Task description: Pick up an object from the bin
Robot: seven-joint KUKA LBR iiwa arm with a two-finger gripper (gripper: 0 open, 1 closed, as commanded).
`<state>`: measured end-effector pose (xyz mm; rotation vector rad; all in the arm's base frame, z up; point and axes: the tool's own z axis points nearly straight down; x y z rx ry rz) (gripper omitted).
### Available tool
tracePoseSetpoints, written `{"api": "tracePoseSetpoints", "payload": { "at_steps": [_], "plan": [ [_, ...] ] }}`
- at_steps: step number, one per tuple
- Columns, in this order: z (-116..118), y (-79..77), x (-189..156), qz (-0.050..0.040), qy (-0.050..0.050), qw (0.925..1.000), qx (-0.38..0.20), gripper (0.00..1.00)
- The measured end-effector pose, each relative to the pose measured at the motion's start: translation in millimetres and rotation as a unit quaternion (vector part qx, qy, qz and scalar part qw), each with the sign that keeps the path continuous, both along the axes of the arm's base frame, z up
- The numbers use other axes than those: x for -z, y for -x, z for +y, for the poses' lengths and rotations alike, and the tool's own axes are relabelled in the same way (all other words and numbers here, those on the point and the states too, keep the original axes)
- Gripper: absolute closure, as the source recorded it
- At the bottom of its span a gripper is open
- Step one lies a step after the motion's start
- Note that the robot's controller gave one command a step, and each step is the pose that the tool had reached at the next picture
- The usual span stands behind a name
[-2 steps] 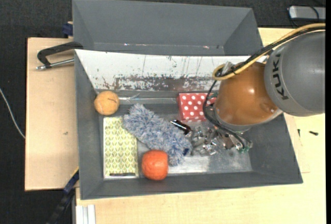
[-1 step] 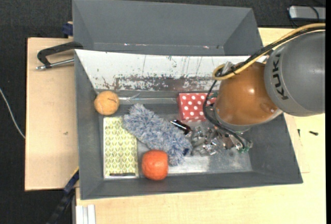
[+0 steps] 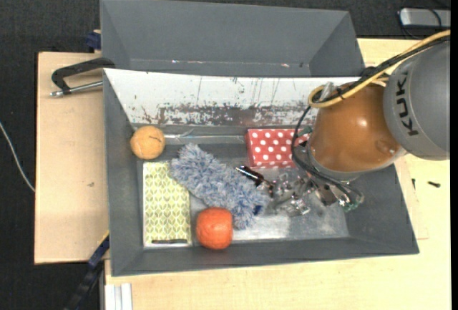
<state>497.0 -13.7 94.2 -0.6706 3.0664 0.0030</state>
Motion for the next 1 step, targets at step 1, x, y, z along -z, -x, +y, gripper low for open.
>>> {"api": "tracePoseSetpoints", "payload": {
  "at_steps": [1],
  "plan": [
    [-3.0, -2.9, -5.4, -0.0023, 0.001, 0.9990, -0.045, 1.00]
  ]
}}
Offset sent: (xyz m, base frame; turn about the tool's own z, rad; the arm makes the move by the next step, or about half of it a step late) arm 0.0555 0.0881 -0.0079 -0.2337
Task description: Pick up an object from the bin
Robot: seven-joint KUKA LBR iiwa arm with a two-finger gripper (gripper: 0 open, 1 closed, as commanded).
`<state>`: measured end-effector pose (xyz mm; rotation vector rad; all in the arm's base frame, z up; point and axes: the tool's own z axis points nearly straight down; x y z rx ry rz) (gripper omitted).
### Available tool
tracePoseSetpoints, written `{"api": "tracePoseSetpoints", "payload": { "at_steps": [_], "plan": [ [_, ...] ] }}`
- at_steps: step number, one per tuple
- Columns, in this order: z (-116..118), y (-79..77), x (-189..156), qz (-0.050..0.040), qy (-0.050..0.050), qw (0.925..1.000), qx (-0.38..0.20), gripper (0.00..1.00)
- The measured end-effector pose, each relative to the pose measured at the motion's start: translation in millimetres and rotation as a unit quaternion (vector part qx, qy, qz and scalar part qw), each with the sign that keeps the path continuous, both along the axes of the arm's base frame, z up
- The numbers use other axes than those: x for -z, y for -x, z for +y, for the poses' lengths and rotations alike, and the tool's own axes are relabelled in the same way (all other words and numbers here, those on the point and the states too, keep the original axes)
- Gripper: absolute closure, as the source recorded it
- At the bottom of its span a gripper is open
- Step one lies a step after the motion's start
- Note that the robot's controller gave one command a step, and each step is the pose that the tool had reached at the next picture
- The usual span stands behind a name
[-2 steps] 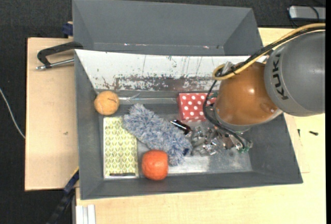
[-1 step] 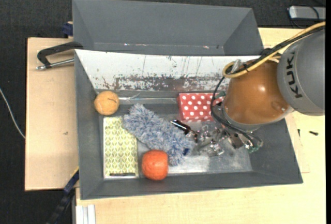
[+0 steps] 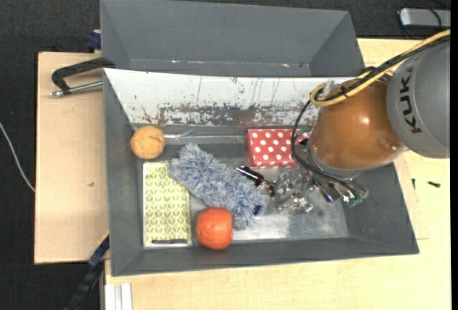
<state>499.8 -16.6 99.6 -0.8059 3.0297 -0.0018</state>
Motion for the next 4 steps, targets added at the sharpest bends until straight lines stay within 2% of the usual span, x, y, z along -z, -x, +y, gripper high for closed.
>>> {"api": "tracePoseSetpoints", "payload": {
  "at_steps": [1, 2, 3, 4],
  "plan": [
    [93.2, -53.3, 12.7, 0.0014, -0.001, 0.9974, -0.072, 0.00],
    [92.2, -53.4, 12.7, 0.0016, -0.001, 0.9974, -0.072, 0.00],
    [97.2, -41.4, 16.4, 0.0004, 0.001, 0.9916, -0.129, 0.00],
    [123.2, 3.3, 26.0, -0.0009, 0.001, 0.9551, -0.296, 1.00]
  ]
}}
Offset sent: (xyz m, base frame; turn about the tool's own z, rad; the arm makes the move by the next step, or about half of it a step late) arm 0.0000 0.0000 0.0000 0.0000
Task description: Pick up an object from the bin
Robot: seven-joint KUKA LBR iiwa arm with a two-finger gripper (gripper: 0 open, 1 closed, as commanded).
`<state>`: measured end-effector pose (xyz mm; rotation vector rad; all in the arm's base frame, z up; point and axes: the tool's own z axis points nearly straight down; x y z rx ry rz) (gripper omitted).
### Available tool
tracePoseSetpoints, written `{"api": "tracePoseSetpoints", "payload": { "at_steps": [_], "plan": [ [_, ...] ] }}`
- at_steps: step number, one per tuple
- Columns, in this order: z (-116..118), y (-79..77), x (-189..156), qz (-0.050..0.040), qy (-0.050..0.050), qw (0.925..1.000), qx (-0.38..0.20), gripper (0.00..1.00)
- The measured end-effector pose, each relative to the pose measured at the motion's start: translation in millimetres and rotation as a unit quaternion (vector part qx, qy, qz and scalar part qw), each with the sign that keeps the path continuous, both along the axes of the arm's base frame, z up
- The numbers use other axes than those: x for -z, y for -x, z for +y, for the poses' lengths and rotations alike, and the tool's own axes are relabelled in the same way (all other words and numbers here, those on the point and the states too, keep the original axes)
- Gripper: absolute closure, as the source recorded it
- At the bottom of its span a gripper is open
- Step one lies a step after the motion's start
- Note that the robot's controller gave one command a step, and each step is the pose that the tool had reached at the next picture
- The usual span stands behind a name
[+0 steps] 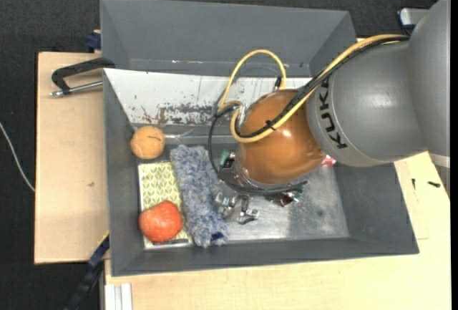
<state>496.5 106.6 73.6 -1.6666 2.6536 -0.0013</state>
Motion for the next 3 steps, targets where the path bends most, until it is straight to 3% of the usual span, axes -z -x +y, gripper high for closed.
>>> {"api": "tracePoseSetpoints", "payload": {
  "at_steps": [1, 2, 3],
  "plan": [
    [0.0, 0.0, 0.0, 0.0000, 0.000, 1.0000, 0.000, 1.00],
    [1.8, -9.5, -96.8, 0.0035, -0.001, 0.9982, 0.060, 1.00],
    [-8.1, -9.8, -138.4, -0.0026, -0.001, 0.9953, 0.097, 1.00]
  ]
}}
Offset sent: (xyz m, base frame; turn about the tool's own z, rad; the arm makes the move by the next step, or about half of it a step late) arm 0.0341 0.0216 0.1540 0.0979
